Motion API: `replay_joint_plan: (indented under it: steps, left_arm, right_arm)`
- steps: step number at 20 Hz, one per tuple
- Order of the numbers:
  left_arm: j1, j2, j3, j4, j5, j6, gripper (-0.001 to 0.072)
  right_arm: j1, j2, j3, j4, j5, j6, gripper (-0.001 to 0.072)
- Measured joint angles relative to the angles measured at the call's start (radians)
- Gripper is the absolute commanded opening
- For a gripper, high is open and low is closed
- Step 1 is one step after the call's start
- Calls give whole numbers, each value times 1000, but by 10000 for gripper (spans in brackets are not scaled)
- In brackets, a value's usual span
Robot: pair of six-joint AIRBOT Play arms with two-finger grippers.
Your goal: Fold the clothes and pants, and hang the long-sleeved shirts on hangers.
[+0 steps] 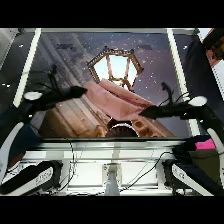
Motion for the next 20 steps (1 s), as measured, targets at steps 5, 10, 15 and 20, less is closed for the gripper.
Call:
replay_joint_plan:
  steps: [5, 10, 15, 20]
  left_arm:
    - [40, 314, 54, -2, 109, 22, 17]
    - [51, 654, 69, -6, 251, 27, 17]
    - [53, 942, 72, -6, 356, 17, 13]
    - [54, 999, 72, 61, 274, -201, 13]
  right_arm:
    - [-3, 155, 285, 0, -21, 26, 18]
    - [-3, 287, 522, 6, -71, 135, 18]
    - [-3, 397, 661, 14, -74, 258, 17]
    - [-3, 482, 686, -33, -3, 432, 17]
